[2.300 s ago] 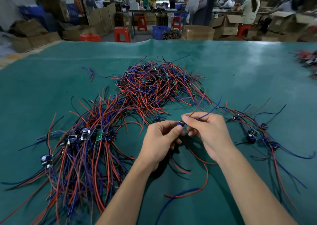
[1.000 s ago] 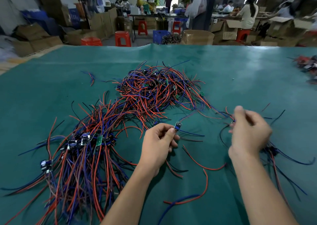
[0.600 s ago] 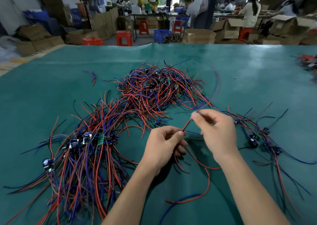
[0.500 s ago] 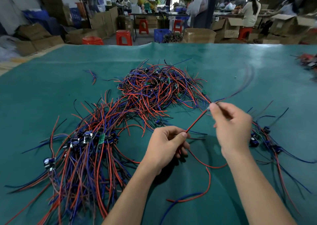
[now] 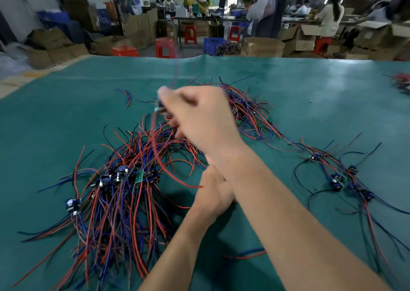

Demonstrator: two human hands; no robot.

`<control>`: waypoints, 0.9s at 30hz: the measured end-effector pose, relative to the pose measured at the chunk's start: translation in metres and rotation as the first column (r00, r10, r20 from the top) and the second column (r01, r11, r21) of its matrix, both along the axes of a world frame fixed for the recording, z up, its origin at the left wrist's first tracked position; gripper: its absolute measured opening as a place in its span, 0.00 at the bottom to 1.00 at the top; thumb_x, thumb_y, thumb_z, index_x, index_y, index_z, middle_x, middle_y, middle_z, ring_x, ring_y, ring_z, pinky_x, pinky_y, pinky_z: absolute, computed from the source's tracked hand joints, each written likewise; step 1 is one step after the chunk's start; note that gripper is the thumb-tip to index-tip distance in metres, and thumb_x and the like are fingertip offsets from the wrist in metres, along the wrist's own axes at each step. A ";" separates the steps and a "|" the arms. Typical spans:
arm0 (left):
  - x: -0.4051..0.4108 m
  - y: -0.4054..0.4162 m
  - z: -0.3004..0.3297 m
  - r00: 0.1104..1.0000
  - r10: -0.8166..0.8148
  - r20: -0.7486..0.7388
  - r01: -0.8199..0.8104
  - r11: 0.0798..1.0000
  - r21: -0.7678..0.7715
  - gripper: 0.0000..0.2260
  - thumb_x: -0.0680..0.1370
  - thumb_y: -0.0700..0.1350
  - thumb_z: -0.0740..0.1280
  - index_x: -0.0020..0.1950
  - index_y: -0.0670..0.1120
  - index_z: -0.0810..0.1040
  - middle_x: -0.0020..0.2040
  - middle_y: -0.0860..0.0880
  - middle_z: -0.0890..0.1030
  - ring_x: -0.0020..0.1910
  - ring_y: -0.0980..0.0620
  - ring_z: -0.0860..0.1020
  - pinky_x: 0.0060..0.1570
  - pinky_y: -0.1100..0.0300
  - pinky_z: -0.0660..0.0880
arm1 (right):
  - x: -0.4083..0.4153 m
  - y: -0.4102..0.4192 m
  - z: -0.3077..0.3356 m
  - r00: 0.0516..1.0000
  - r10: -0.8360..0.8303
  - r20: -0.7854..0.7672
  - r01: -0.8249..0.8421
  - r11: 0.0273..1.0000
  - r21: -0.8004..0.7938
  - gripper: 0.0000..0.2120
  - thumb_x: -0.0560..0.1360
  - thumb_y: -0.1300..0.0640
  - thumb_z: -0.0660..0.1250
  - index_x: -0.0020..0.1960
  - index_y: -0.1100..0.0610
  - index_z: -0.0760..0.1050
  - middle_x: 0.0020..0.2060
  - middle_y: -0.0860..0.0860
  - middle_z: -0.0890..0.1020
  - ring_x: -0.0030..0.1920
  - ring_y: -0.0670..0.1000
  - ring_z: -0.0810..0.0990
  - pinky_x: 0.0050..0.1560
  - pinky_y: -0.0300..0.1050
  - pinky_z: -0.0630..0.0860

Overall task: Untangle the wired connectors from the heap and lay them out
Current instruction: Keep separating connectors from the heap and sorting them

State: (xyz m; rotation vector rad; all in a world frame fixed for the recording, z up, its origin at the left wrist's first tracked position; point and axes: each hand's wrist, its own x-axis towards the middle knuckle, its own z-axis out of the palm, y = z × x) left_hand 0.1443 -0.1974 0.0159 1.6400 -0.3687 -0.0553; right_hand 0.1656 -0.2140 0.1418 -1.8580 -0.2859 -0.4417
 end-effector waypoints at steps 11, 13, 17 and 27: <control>0.008 -0.003 -0.005 0.983 0.111 -0.148 -0.105 0.993 0.051 0.07 0.68 0.42 0.58 0.38 0.45 0.76 0.33 0.46 0.82 0.25 0.50 0.74 0.29 0.58 0.71 | 0.044 -0.081 -0.070 0.898 -0.183 -0.400 -0.118 0.776 -0.620 0.05 0.69 0.51 0.79 0.38 0.48 0.84 0.36 0.45 0.83 0.40 0.46 0.81 0.39 0.39 0.73; 0.008 -0.003 -0.006 0.985 0.115 -0.128 -0.104 0.991 0.083 0.08 0.66 0.42 0.57 0.34 0.46 0.76 0.32 0.44 0.82 0.23 0.50 0.74 0.28 0.59 0.71 | 0.048 -0.087 -0.072 0.901 -0.150 -0.407 -0.136 0.794 -0.593 0.06 0.67 0.50 0.81 0.40 0.49 0.85 0.34 0.43 0.83 0.37 0.42 0.79 0.35 0.37 0.69; 0.007 -0.002 -0.005 0.982 0.110 -0.156 -0.101 0.993 0.059 0.07 0.64 0.40 0.58 0.30 0.45 0.75 0.30 0.43 0.81 0.21 0.49 0.72 0.24 0.63 0.68 | 0.056 -0.090 -0.073 0.909 -0.117 -0.401 -0.207 0.708 -0.675 0.05 0.70 0.53 0.80 0.43 0.50 0.86 0.33 0.41 0.80 0.37 0.44 0.77 0.33 0.32 0.67; 0.006 -0.002 -0.003 0.976 0.079 -0.202 -0.096 0.993 -0.075 0.10 0.75 0.31 0.58 0.39 0.41 0.75 0.33 0.46 0.81 0.24 0.53 0.74 0.23 0.62 0.69 | 0.011 -0.147 -0.047 0.916 -0.153 -0.371 0.093 0.980 -0.177 0.05 0.73 0.60 0.76 0.42 0.59 0.81 0.36 0.55 0.87 0.30 0.47 0.78 0.33 0.40 0.72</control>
